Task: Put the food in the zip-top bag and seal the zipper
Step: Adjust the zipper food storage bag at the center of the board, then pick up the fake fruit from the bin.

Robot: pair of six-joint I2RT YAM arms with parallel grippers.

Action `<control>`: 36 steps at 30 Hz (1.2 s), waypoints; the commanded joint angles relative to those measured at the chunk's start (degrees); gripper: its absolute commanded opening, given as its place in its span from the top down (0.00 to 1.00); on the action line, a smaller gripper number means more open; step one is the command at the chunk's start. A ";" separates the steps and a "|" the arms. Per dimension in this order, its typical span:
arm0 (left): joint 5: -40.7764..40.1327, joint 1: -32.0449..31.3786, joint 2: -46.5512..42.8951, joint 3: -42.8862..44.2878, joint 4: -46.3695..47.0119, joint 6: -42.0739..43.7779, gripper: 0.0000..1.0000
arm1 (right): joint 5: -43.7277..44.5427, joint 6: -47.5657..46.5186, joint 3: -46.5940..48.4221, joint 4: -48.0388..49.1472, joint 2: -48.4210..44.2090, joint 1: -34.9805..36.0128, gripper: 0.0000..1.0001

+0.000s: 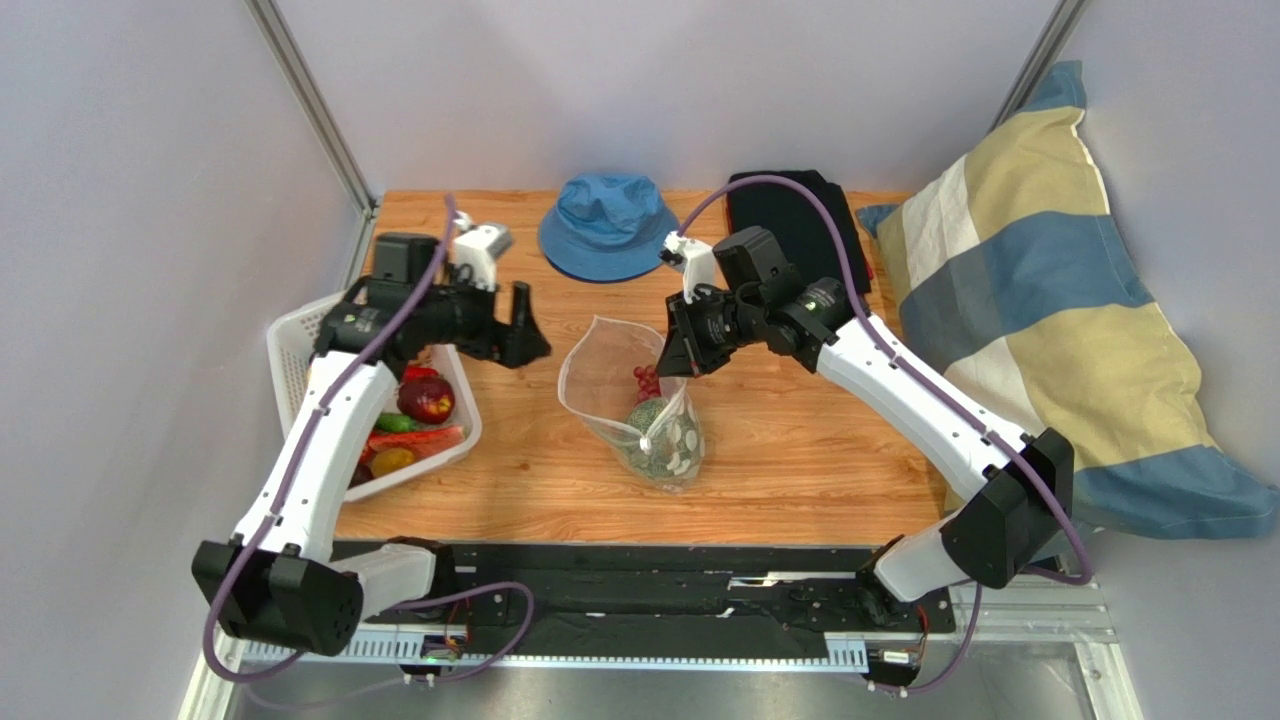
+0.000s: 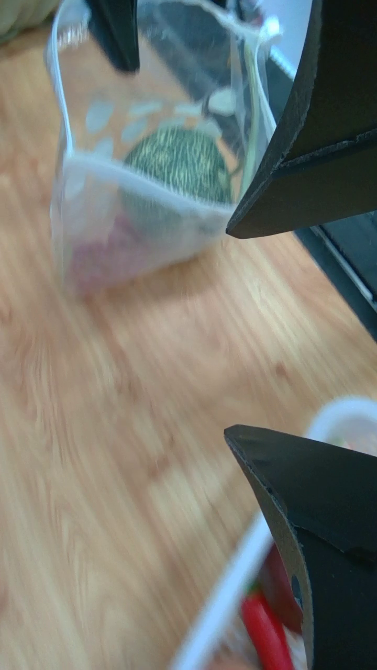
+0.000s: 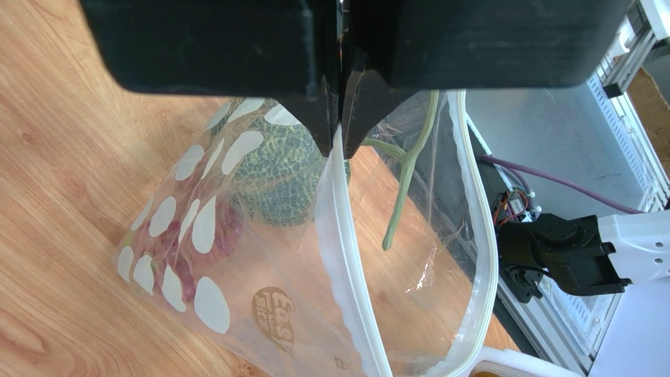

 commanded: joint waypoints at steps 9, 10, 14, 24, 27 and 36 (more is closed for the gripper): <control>5.04 28.48 9.76 2.14 -20.05 48.04 0.04 | -0.85 1.03 0.92 3.67 -0.29 -1.52 1.00; 6.09 29.18 10.84 2.23 -20.78 51.39 0.04 | -1.11 1.12 1.01 3.76 -0.11 -1.87 1.00; 5.58 29.98 14.80 -0.22 -17.88 65.55 0.04 | -1.38 0.68 2.15 2.88 0.33 -2.14 1.00; 5.14 29.63 23.84 -3.39 -13.22 86.83 0.08 | -1.12 0.24 2.24 1.65 0.06 -2.40 1.00; 3.03 29.63 24.73 -5.32 -11.83 91.32 0.09 | -1.11 0.15 2.16 1.30 -0.02 -2.49 1.00; 1.18 28.75 22.46 -11.92 -5.05 91.77 0.24 | -1.03 0.59 2.68 1.39 0.68 -2.66 1.00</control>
